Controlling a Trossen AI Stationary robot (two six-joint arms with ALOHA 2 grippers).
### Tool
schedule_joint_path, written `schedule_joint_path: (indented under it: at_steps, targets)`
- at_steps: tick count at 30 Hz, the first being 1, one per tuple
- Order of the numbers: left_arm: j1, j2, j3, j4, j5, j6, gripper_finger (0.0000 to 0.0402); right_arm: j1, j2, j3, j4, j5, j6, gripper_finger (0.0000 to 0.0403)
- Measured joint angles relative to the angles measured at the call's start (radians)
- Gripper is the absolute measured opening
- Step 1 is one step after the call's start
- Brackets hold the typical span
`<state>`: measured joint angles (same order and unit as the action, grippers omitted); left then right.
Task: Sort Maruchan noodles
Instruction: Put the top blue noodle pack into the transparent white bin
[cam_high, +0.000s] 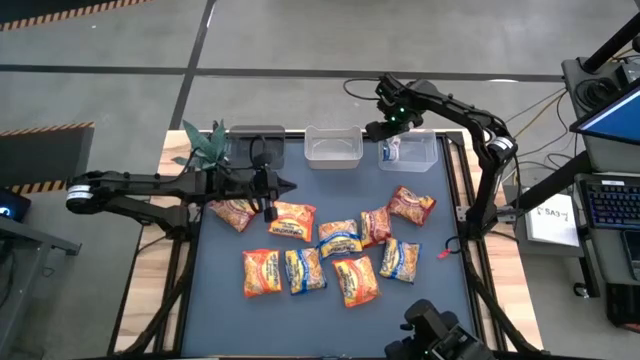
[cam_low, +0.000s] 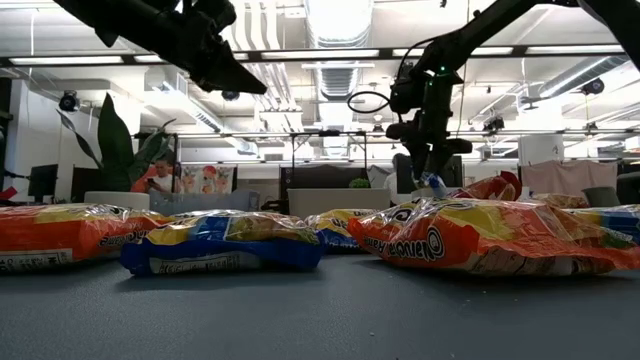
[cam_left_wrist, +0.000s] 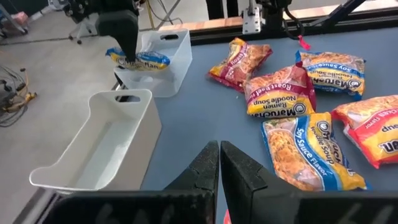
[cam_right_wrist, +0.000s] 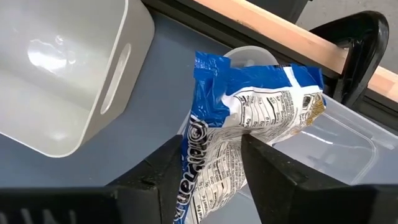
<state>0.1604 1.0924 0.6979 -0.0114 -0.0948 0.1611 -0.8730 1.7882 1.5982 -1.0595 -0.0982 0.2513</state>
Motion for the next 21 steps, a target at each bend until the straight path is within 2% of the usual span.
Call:
schedule_joint_path:
  at_steps: [5,17,21]
  targets:
    - [0.0,0.0,0.0,-0.029,0.0,-0.018,0.0,0.0,0.0,0.0,0.001,0.001,0.02,0.0138]
    - [0.0,0.0,0.0,-0.034,0.0,-0.018,0.0,0.0,0.0,0.0,0.001,0.076,0.004,0.002]
    - [0.0,0.0,0.0,-0.034,0.0,-0.018,0.0,0.0,0.0,0.0,0.0,0.076,-0.008,0.001]
